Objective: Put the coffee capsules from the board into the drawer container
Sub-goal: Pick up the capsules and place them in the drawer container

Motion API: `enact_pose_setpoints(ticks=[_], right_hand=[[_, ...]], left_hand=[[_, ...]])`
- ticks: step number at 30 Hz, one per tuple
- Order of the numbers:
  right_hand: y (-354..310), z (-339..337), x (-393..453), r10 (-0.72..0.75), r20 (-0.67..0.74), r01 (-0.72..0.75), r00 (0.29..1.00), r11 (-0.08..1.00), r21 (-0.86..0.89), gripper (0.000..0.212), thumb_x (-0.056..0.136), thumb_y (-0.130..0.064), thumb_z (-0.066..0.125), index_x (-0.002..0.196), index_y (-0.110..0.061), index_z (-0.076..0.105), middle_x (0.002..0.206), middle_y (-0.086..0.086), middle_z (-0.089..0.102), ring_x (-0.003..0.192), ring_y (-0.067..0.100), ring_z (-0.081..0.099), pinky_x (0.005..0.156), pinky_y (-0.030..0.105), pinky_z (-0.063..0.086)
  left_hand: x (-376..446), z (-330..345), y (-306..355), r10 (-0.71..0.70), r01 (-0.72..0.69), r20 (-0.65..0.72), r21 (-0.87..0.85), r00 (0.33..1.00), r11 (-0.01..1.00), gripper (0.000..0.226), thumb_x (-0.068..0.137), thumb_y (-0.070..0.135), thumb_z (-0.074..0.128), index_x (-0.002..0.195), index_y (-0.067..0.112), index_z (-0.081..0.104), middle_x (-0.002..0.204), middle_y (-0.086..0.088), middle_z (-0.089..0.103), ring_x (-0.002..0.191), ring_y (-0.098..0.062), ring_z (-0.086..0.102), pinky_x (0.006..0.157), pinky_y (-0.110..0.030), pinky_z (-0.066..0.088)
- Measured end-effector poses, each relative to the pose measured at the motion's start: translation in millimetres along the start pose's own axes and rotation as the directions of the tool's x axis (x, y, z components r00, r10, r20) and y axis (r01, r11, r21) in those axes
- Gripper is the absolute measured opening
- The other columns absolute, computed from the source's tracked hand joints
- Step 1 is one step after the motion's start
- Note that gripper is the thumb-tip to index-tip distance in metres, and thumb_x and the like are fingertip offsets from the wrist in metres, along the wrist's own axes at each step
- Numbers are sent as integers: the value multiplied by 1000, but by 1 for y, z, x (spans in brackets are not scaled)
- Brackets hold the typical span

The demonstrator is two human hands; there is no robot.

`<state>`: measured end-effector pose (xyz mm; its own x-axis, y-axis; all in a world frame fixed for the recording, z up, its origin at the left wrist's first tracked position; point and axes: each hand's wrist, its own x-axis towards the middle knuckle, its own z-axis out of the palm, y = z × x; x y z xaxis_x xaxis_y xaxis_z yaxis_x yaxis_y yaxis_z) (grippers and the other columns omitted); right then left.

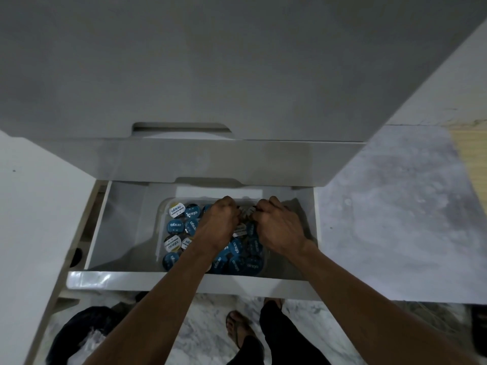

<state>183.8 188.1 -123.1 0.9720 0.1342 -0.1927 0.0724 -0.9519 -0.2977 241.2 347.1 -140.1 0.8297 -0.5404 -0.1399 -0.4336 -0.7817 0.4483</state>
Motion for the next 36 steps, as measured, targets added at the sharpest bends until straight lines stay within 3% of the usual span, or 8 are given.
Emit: enact_pose_setpoints(ticks=[11,19,26,36], right_hand=[[1,2,-2,21,-7,-21,1000,1000,19,41,83,-18,65,124,-18,62,126,4,57,114,25,46,77,38,51],[0,3,-3,30,-46,-28,998,999,44,38,82,-16,67,120,-19,64,121,3,60,110,24,50,75,37,52],[-2,2,-2,57,-84,-51,995,996,69,30,84,-14,63,113,-18,66,118,2,59,107,23,50,71,36,52],[-2,-9,-7,167,-141,-136,976,969,205,35,89,-14,55,122,-20,62,122,-1,58,108,21,50,74,40,55]], left_hand=[[2,-1,-2,-100,98,-8,-144,995,985,12,84,10,70,90,2,75,104,-11,62,91,-25,62,83,-37,53],[3,-1,-2,-102,97,-28,-139,994,985,9,84,12,70,88,5,76,103,-9,62,88,-23,62,80,-31,53],[-1,-6,-2,-79,70,-51,-160,996,985,4,80,7,71,82,7,75,96,-8,62,84,-22,59,75,-35,55],[-12,-29,-21,-183,151,-150,-206,972,967,20,76,22,80,92,10,75,102,-7,67,83,-23,64,75,-38,55]])
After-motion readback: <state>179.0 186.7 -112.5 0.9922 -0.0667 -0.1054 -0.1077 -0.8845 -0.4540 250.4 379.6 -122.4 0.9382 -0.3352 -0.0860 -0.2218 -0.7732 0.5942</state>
